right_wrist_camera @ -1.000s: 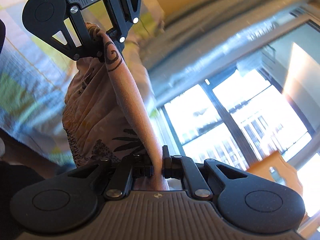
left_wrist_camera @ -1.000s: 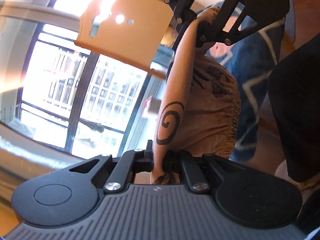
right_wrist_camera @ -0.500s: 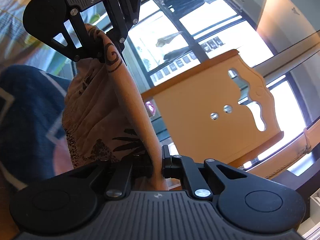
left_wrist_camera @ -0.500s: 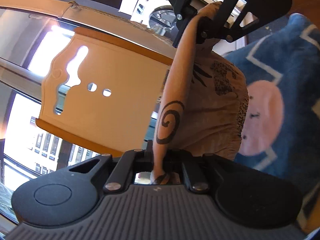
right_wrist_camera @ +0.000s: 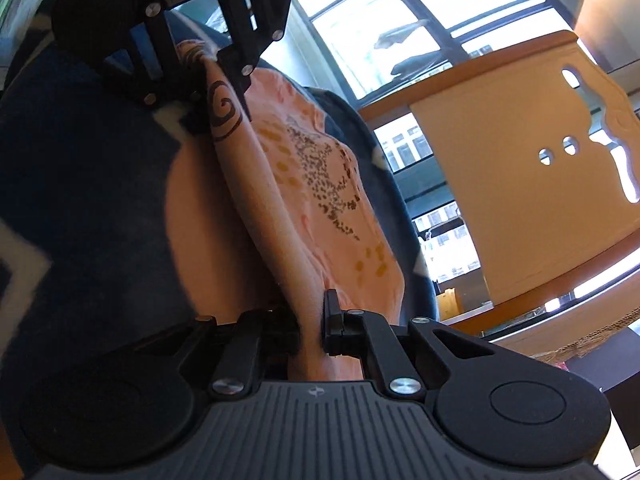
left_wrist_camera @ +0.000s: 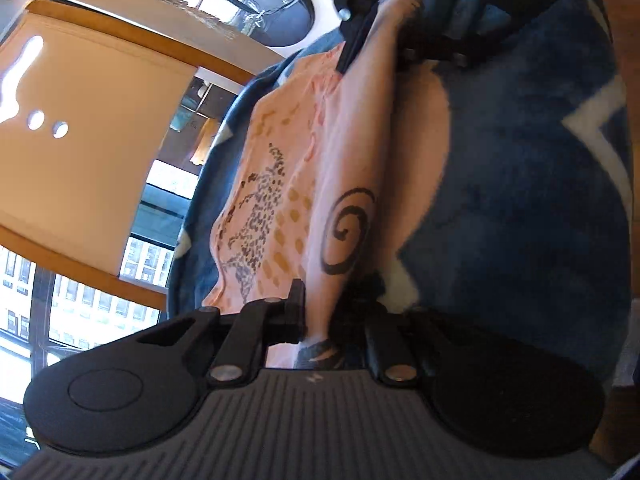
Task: Fold clothes
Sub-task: 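Lift the folded shirt with both grippers and carry it to the navy blanket, then lay the folded shirt flat on the navy blanket and open both grippers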
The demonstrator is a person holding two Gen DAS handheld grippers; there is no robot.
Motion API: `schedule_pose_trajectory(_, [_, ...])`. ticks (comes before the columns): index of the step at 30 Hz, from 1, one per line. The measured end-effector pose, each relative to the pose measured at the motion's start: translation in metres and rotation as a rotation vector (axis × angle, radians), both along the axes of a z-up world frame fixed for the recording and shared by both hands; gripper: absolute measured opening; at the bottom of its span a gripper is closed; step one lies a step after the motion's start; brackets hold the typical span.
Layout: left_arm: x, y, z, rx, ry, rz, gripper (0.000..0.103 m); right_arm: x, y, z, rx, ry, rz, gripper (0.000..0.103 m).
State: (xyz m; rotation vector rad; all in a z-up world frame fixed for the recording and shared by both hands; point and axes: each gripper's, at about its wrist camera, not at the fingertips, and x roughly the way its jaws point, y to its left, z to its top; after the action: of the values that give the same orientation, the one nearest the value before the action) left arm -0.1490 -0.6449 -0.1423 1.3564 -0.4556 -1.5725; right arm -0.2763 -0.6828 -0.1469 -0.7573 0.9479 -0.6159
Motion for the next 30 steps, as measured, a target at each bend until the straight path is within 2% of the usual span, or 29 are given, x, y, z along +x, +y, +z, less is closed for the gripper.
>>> schedule_pose_trajectory(1, [0.001, 0.002, 0.002, -0.008, -0.002, -0.001, 0.020, -0.003, 0.001, -0.001, 0.001, 0.001, -0.013, 0.023])
schedule_pose_trajectory(2, [0.003, 0.006, 0.003, -0.021, -0.010, -0.007, 0.023, -0.006, 0.002, -0.002, 0.000, -0.004, -0.025, 0.028])
schedule_pose_trajectory(3, [0.004, 0.009, 0.004, -0.033, -0.020, -0.013, 0.027, -0.011, 0.003, -0.002, -0.001, -0.010, -0.033, 0.029])
schedule_pose_trajectory(5, [0.004, 0.012, 0.004, -0.040, -0.042, -0.014, 0.027, -0.016, 0.004, 0.001, -0.013, -0.003, -0.048, 0.030])
schedule_pose_trajectory(8, [0.008, 0.018, 0.004, -0.049, -0.049, -0.003, 0.027, -0.029, 0.010, -0.002, -0.048, 0.017, -0.055, 0.030])
schedule_pose_trajectory(9, [0.008, 0.019, 0.003, -0.050, -0.046, 0.001, 0.023, -0.030, 0.011, -0.002, -0.064, 0.020, -0.053, 0.030])
schedule_pose_trajectory(12, [0.004, 0.019, 0.000, -0.050, -0.050, -0.001, 0.011, -0.028, 0.008, -0.003, -0.094, 0.030, -0.047, 0.027])
schedule_pose_trajectory(14, [0.004, 0.020, 0.001, -0.046, -0.051, -0.001, 0.009, -0.022, 0.003, -0.001, -0.088, 0.034, -0.048, 0.008])
schedule_pose_trajectory(18, [0.005, 0.038, 0.017, -0.072, -0.041, -0.006, 0.008, -0.022, 0.002, 0.010, -0.064, 0.011, -0.070, 0.007])
schedule_pose_trajectory(21, [0.005, 0.050, 0.015, -0.050, -0.037, -0.018, 0.008, -0.035, 0.023, 0.019, -0.075, 0.002, -0.062, 0.007])
schedule_pose_trajectory(24, [0.006, 0.050, -0.005, -0.007, -0.057, -0.020, 0.008, -0.036, 0.033, 0.005, -0.051, 0.055, -0.045, 0.007])
schedule_pose_trajectory(26, [0.007, 0.052, -0.006, -0.015, -0.045, -0.016, 0.008, -0.035, 0.036, -0.009, -0.036, 0.101, -0.036, 0.008])
schedule_pose_trajectory(30, [0.010, 0.055, -0.002, -0.012, -0.006, -0.001, 0.009, -0.038, 0.039, -0.008, -0.028, 0.077, -0.057, 0.010])
